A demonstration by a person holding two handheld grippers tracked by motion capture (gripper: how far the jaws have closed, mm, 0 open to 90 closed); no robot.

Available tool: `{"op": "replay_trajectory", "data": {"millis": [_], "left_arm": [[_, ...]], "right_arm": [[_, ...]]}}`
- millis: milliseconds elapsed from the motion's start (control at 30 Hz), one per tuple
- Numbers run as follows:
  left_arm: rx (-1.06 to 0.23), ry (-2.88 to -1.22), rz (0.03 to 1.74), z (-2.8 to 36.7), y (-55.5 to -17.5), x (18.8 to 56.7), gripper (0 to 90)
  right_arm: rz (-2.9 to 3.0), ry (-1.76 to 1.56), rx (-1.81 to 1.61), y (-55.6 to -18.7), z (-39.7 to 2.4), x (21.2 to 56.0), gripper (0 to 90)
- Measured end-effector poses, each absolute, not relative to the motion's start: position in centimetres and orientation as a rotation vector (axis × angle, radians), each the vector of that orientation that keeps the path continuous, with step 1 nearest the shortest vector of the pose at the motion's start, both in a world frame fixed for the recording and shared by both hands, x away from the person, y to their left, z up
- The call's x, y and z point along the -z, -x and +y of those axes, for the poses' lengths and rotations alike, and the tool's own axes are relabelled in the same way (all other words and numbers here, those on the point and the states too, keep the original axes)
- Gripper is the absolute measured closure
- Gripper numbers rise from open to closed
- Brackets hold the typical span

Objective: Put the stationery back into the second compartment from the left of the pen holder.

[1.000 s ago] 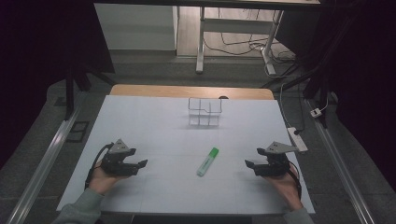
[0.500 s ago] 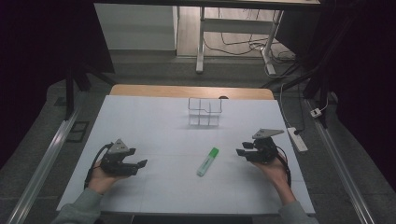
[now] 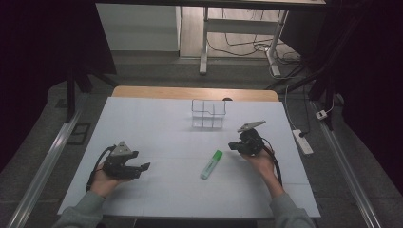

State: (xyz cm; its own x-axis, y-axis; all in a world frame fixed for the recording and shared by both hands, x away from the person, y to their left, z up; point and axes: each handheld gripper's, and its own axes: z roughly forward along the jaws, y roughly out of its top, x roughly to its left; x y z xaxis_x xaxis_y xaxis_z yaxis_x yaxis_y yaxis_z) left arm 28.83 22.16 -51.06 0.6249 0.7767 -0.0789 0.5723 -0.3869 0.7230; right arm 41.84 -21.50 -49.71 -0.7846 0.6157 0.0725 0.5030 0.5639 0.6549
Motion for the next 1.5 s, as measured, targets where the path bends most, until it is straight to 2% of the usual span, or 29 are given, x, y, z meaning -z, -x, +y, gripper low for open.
{"op": "replay_trajectory", "data": {"millis": [267, 667, 1500], "left_arm": [[-0.347, -2.122, 1.043, 21.9, -28.9, 51.2, 30.3], [-0.341, -2.137, 1.036, 21.9, -29.0, 51.4, 30.1], [-0.337, -2.149, 1.034, 21.9, -29.1, 51.5, 29.9]], "right_arm": [[2.684, -0.948, -1.019, -42.9, -19.6, 50.9, 89.8], [2.745, -0.917, -0.994, -42.7, -18.6, 51.7, 89.8], [2.837, -0.810, -1.001, -38.8, -15.9, 51.4, 89.8]]}}
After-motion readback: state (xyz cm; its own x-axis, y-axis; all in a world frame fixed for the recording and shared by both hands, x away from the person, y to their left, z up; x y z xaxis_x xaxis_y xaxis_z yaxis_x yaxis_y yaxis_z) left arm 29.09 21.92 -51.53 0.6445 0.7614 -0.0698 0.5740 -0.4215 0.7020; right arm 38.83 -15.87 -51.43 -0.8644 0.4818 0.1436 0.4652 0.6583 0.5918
